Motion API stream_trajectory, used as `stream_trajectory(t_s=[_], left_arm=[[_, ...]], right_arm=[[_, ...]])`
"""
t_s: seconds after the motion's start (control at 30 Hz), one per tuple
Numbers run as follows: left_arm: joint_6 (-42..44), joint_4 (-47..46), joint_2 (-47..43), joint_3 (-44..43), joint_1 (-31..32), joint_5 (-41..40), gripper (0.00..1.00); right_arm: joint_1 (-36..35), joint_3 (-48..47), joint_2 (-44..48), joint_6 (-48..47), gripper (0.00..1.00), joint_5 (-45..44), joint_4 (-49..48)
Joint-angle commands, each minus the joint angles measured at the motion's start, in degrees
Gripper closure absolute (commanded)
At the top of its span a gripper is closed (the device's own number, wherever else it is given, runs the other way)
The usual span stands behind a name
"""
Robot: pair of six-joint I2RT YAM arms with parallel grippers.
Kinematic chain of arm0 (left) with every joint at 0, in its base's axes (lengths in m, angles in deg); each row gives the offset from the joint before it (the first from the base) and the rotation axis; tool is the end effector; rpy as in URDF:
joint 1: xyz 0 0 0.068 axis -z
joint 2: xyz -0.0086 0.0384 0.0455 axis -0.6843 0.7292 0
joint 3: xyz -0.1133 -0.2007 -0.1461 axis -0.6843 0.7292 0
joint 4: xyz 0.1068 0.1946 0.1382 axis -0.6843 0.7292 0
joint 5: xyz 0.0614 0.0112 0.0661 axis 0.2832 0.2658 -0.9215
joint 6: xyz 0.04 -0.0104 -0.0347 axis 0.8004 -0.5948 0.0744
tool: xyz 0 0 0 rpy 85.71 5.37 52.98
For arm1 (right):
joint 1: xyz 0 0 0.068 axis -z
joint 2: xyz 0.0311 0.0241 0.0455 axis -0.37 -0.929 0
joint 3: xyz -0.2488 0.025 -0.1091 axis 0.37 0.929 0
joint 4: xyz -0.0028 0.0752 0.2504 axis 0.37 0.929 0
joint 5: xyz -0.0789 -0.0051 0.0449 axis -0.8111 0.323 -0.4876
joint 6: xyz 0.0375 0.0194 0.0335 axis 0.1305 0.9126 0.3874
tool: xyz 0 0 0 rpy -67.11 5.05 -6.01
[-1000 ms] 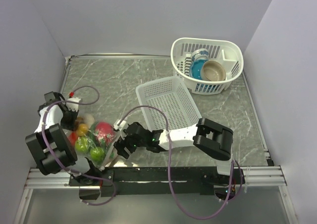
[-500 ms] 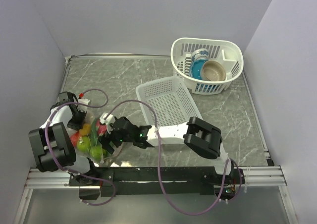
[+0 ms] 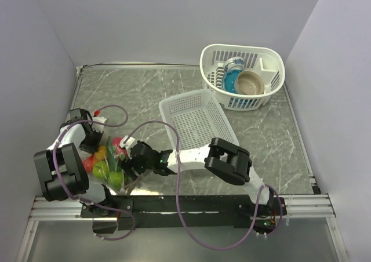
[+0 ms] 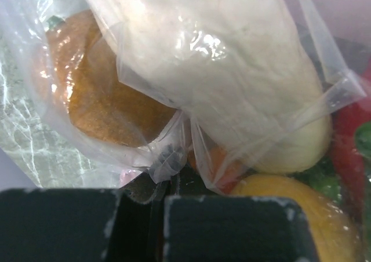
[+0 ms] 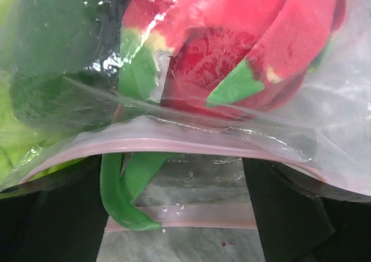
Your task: Open the zip-top bag and remove the fake food
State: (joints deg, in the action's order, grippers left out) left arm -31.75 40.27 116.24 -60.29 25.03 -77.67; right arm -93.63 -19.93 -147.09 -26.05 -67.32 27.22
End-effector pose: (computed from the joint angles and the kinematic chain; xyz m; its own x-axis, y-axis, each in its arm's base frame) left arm 0.2380 0.0773 0.1729 -0.9398 0.2242 -0.2578 0.1972 0.9722 0.1264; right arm 0.1481 0.4460 0.1455 -0.3592 -0.4663 -0.8084 -0.8789 0.4604 0.1249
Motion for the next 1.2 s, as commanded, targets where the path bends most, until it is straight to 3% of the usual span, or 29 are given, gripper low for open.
stream_trajectory(t_s=[0.0, 0.13, 0.3, 0.4, 0.67, 0.87, 1.17], left_arm=[[-0.07, 2.23, -0.3, 0.47, 0.4, 2.85, 0.99], [0.11, 2.84, -0.65, 0.03, 0.4, 3.2, 0.99], [0.28, 2.49, -1.0, 0.56, 0.49, 2.41, 0.99], [0.37, 1.97, -1.0, 0.91, 0.4, 1.97, 0.99], [-0.42, 0.56, 0.4, 0.47, 0.4, 1.97, 0.99], [-2.0, -0.58, 2.77, -1.37, 0.49, 2.32, 0.99], [-4.46, -1.29, 5.24, -5.15, 0.4, 2.85, 0.99]], right_arm=[[-0.33, 4.85, 3.42, 2.44, 0.13, -4.95, -3.67], [-0.41, 6.01, 5.1, 1.66, 0.26, -3.81, -7.2], [-0.85, 2.42, 4.22, 0.25, 0.33, -1.44, -5.36], [-1.55, 1.0, 3.6, -0.72, 0.43, -0.91, -3.86], [-2.7, 4.07, 6.93, -2.39, 0.99, -1.78, -1.93], [-2.7, 16.27, 16.33, -2.21, 1.0, -4.16, -2.45], [-2.61, 24.98, 28.46, -2.13, 1.0, -1.88, 3.78]])
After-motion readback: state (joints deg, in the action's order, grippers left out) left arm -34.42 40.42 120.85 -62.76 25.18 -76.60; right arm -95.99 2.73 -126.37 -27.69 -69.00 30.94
